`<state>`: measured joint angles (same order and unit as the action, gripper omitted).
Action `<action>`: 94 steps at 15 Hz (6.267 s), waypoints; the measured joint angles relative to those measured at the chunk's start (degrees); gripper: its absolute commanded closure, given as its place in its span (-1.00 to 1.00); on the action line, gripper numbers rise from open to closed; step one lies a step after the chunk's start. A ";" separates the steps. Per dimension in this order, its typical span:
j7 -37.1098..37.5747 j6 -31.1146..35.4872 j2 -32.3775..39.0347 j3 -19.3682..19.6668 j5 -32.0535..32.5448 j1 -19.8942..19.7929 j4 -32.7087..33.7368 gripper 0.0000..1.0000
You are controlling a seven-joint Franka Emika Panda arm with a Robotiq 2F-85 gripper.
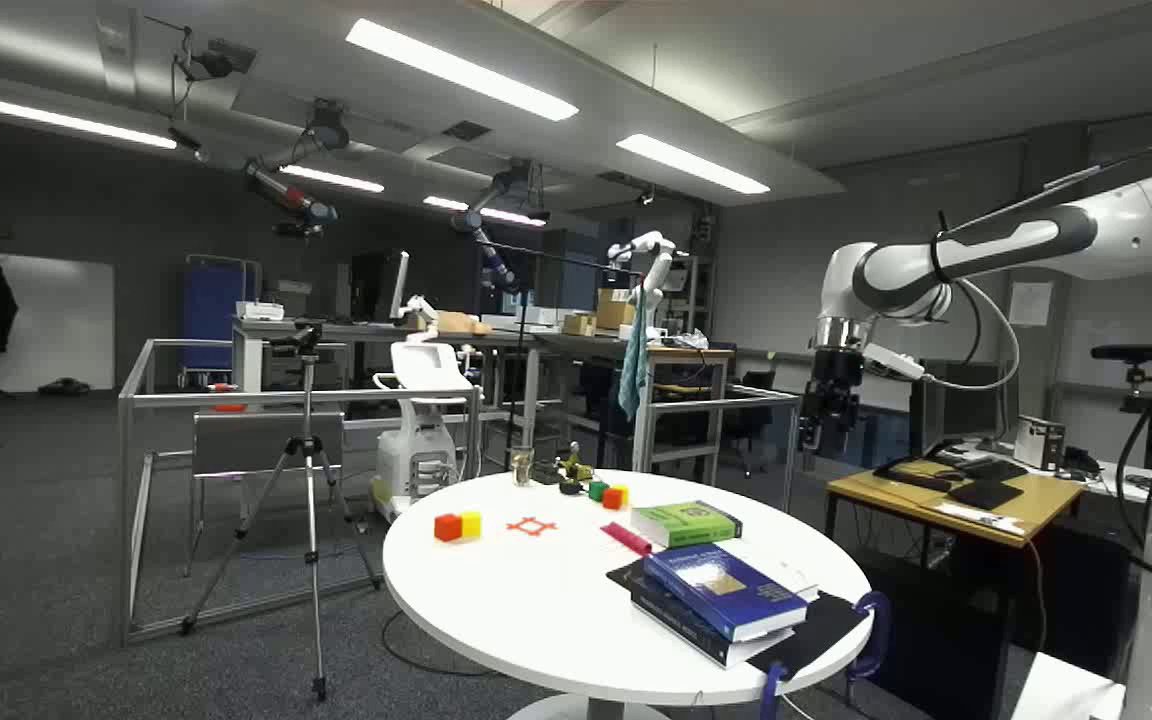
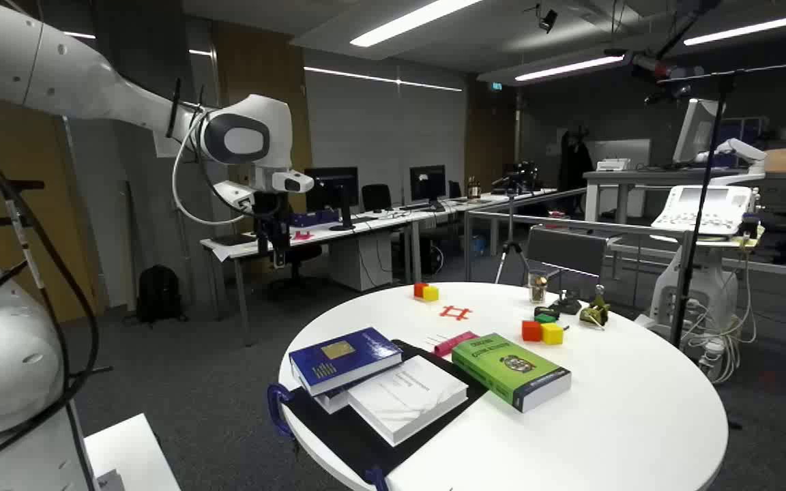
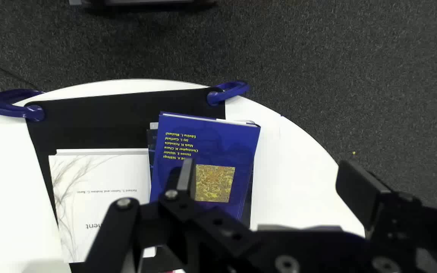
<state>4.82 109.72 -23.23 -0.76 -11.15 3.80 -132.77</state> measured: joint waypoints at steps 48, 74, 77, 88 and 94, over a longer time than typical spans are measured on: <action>-55.10 -26.69 34.00 9.04 9.96 -8.46 32.49 -1.00; -64.63 -15.29 37.62 6.25 9.91 -10.15 36.59 -1.00; -67.43 -11.91 37.82 6.11 9.21 -10.33 36.52 -1.00; -85.16 0.73 44.11 5.53 -9.63 -16.46 36.84 -1.00; -100.57 9.30 48.93 1.75 -21.74 -19.68 36.96 -1.00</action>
<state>-95.75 119.02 25.70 0.99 -32.89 -15.88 -95.81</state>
